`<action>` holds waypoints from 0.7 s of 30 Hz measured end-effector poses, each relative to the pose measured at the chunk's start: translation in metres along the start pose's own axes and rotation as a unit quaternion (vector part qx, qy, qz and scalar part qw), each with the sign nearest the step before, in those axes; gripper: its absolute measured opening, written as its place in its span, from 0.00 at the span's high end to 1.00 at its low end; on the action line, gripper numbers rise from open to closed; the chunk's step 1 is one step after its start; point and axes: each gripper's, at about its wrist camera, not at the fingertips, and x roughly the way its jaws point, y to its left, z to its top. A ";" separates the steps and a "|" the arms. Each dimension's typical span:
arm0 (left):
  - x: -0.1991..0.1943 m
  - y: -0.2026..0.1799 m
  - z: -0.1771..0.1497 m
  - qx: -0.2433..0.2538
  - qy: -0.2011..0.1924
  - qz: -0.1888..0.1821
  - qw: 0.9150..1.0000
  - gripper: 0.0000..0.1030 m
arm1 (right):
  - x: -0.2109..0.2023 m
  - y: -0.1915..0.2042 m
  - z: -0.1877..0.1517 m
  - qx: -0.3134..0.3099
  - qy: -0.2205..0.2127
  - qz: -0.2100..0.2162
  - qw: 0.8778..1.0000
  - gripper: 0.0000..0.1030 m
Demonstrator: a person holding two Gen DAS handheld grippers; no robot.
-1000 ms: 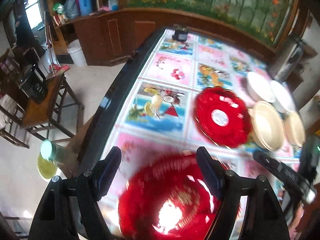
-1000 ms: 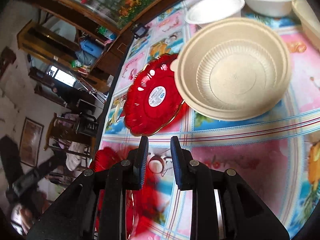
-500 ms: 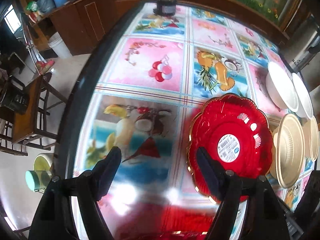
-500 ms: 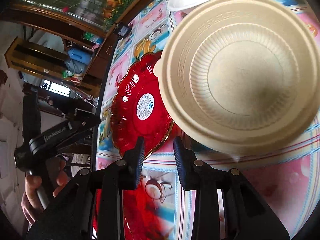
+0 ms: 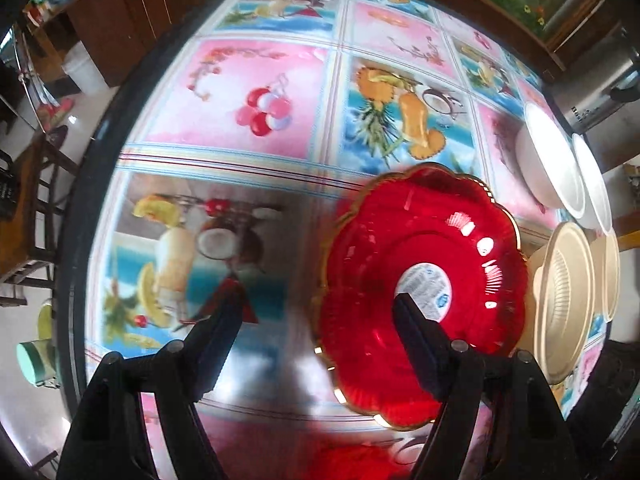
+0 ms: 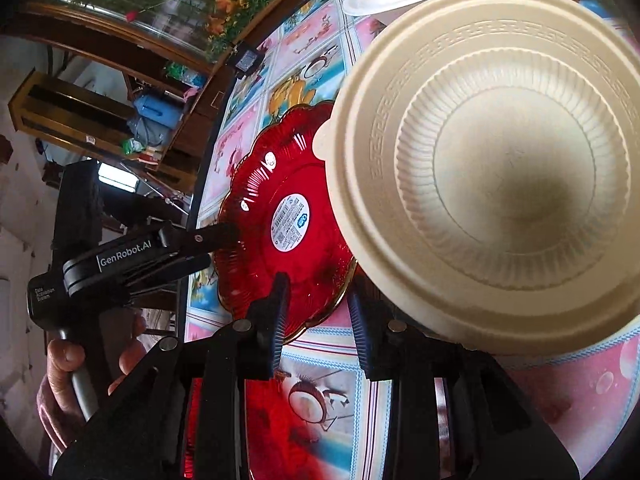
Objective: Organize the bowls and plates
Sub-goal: 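Grasp the small red plate with white sticker using the left gripper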
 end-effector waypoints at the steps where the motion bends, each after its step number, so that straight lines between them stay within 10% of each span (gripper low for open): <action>1: 0.001 -0.001 0.000 0.000 0.001 -0.007 1.000 0.25 | 0.000 -0.001 0.000 0.002 0.000 0.002 1.000 0.71; 7: 0.008 -0.005 0.000 -0.010 0.003 -0.018 1.000 0.30 | 0.000 -0.003 -0.001 0.005 -0.008 0.011 1.000 0.71; 16: 0.007 -0.005 0.000 -0.007 -0.009 -0.009 1.000 0.72 | -0.001 -0.005 -0.002 0.016 -0.020 0.014 1.000 0.71; 21: 0.007 -0.006 -0.003 0.000 -0.019 0.002 1.000 0.79 | -0.002 -0.007 -0.003 0.020 -0.029 0.016 0.999 0.72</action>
